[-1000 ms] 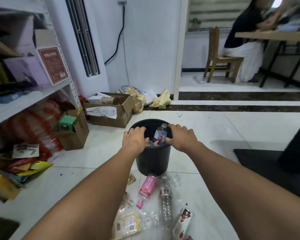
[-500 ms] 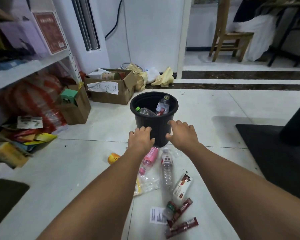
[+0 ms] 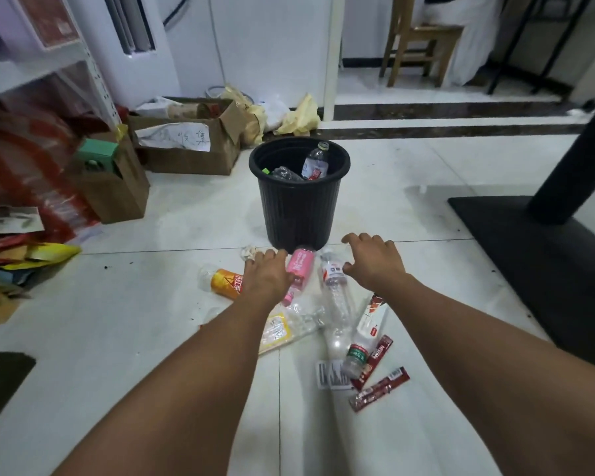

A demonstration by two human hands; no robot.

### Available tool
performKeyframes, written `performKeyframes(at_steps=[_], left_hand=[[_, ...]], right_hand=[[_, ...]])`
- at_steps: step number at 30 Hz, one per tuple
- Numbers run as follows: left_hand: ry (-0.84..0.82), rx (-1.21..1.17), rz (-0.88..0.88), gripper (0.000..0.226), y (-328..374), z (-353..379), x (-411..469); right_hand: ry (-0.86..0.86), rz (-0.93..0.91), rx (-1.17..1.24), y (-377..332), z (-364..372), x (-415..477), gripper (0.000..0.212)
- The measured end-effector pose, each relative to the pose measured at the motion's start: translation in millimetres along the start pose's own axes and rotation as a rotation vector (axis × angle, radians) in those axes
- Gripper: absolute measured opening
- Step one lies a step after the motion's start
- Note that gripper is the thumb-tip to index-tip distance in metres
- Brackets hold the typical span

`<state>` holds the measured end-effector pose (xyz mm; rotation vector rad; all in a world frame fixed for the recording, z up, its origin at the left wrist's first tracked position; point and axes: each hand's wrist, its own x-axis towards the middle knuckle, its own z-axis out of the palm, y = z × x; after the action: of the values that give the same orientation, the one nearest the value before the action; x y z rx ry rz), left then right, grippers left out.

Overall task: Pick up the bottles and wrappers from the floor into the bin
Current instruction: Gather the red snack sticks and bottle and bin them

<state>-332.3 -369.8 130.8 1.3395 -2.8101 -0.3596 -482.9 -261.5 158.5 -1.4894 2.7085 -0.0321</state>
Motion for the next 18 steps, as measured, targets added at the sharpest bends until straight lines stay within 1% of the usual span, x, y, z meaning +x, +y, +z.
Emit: performKeyframes(at_steps=[6,9,12,18], left_hand=[[-0.058,0.012,0.104,0.05,23.6,38.4,-6.1],[-0.056,0.02,0.119,0.052,30.8,48.2,1.5],[-0.063,0.014,0.101,0.054,34.3,61.4,7.5],[-0.115,0.037,0.029,0.055,35.8,89.5,1.6]], right_hand=[[-0.072,0.081,-0.042,28.9,26.2,-23.8,0.054],[-0.068,0.068,-0.093,37.7,32.8,-25.7,0.056],[-0.078,-0.01,-0.094,42.6,43.7,-27.3,0.057],[-0.212,-0.182,0.005,56.3,80.2,-36.9,0.045]])
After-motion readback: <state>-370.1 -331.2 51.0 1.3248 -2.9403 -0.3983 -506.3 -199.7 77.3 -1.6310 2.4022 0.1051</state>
